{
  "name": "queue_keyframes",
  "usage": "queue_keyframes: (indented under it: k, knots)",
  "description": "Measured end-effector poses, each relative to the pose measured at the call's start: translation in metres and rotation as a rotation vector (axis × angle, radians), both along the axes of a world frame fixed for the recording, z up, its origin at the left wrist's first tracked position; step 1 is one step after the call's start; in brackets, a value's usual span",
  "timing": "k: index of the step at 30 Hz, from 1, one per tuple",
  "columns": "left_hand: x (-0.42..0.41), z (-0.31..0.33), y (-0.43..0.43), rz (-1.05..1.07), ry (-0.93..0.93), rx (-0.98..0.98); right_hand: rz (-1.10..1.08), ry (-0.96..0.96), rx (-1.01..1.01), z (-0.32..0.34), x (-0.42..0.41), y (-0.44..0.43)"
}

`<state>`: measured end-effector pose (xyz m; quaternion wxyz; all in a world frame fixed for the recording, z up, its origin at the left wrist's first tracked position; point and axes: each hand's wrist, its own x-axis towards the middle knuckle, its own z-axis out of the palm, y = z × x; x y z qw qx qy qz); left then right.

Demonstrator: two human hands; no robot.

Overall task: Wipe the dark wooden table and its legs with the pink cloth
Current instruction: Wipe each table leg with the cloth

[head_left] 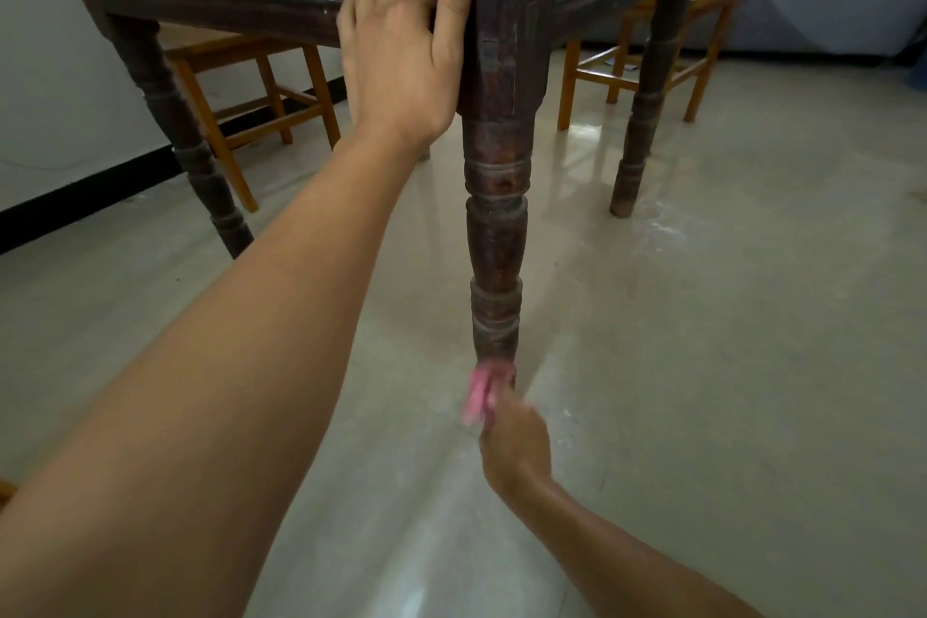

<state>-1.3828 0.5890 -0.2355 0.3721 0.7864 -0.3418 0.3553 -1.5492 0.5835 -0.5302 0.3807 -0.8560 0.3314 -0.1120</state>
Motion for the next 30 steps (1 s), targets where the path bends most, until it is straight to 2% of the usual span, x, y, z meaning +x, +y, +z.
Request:
queue_keyframes:
  k: [1,2,4,6,8,11,13,17,19,23,26,28,30]
  knots:
    - [0.000,0.000,0.000,-0.006,0.002,0.001,0.048,0.068,0.036,-0.011,-0.010,0.005]
    - [0.000,0.001,0.000,-0.016,0.002,0.005,0.061,0.055,0.065,-0.017,-0.014,0.009]
    - [0.001,0.002,0.001,-0.034,-0.012,0.016,0.002,-0.149,0.062,-0.013,-0.008,0.009]
    - [0.003,0.000,0.002,-0.016,-0.033,0.030,-0.062,-0.360,-0.097,0.007,0.011,0.003]
    - [0.003,-0.002,0.002,0.010,-0.050,0.032,-0.096,-0.487,-0.297,0.027,0.025,-0.007]
    - [0.002,-0.004,0.002,-0.004,-0.048,0.024,-0.086,-0.496,-0.455,0.033,0.030,-0.028]
    - [0.001,-0.007,0.003,-0.023,-0.060,0.012,-0.097,-0.471,-0.482,0.027,0.027,-0.035]
    - [-0.008,-0.038,0.009,0.021,-0.086,0.006,-0.113,-0.481,-0.342,0.028,0.028,-0.032]
    - [-0.019,-0.062,0.015,-0.014,-0.049,0.032,-0.130,-0.502,-0.178,0.025,0.027,-0.031]
    - [-0.037,-0.097,0.033,-0.122,0.102,0.286,-0.238,-0.505,0.092,0.030,0.023,-0.030]
    - [-0.033,-0.098,0.036,-0.124,0.209,0.352,-0.406,-0.576,0.308,0.043,0.028,-0.031]
    - [-0.033,-0.092,0.029,-0.164,0.237,0.363,-0.499,-0.640,0.313,0.050,0.031,-0.034]
    - [-0.037,-0.090,0.020,-0.203,0.249,0.341,-0.457,-0.653,0.174,0.051,0.031,-0.028]
